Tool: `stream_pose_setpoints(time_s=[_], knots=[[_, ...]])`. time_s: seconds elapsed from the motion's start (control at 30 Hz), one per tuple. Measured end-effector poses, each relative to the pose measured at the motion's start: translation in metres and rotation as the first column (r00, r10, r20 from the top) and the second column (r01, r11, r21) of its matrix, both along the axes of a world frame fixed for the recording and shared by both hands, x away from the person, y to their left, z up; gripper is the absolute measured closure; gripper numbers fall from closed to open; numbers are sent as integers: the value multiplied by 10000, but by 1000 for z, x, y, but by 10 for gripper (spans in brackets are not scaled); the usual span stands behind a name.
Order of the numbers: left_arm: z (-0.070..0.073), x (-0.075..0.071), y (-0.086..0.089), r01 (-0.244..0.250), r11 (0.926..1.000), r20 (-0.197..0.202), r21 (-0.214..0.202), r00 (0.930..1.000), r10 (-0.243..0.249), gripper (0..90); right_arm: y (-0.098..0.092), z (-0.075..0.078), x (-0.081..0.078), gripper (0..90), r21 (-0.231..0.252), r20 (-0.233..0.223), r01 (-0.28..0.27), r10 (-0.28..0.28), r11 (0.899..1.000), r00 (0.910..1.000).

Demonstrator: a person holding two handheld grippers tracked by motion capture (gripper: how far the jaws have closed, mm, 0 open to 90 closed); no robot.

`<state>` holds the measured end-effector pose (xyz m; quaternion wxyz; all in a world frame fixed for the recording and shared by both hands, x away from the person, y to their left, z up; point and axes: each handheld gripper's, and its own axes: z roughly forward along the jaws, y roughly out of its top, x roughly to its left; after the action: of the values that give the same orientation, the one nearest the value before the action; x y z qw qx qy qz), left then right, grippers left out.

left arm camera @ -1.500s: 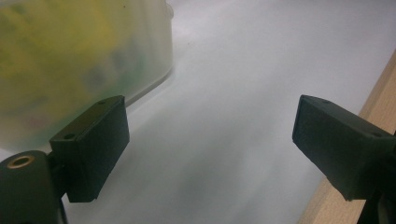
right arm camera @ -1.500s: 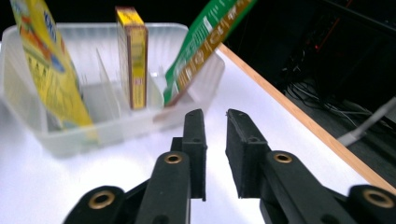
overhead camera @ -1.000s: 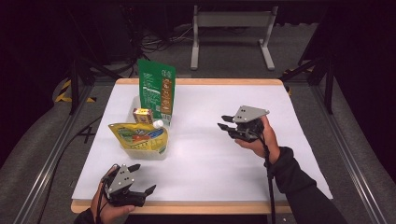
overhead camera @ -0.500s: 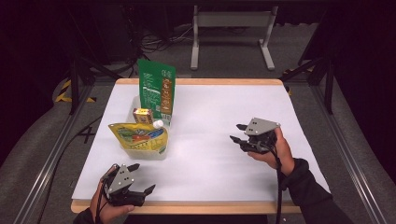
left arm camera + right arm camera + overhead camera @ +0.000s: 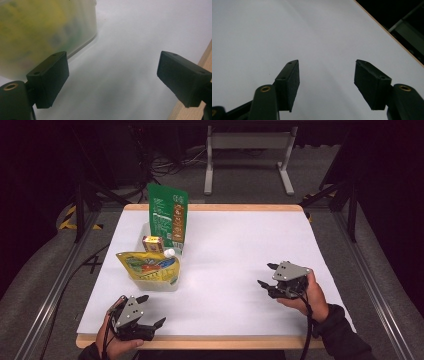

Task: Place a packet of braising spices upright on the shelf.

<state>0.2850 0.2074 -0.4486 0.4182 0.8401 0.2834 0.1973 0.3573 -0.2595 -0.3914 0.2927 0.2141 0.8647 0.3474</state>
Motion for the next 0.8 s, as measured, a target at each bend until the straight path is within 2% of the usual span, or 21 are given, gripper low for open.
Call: stream_pose_setpoints(time_s=[0.37, 0.47, 0.67, 0.8], knots=[[0, 1, 1, -54, 10000, 87, 44, 9999, 53, 112, -30, -10, -10, 257, 522, -167, 574, -566, 9970, 9983], [0, 2, 1, -53, 9998, 181, 173, 9998, 50, 112, -44, -15, -15, 223, 889, -314, 782, -756, 9930, 9966], [1, 4, 6, -206, 9997, 253, 120, 9995, 203, 112, -62, -25, -26, 184, 909, -279, 1158, -1137, 9891, 9931], [0, 5, 9, -312, 9991, 267, 287, 9992, 304, 111, -72, -30, -33, 177, 943, -115, 1595, -1591, 9827, 9872]])
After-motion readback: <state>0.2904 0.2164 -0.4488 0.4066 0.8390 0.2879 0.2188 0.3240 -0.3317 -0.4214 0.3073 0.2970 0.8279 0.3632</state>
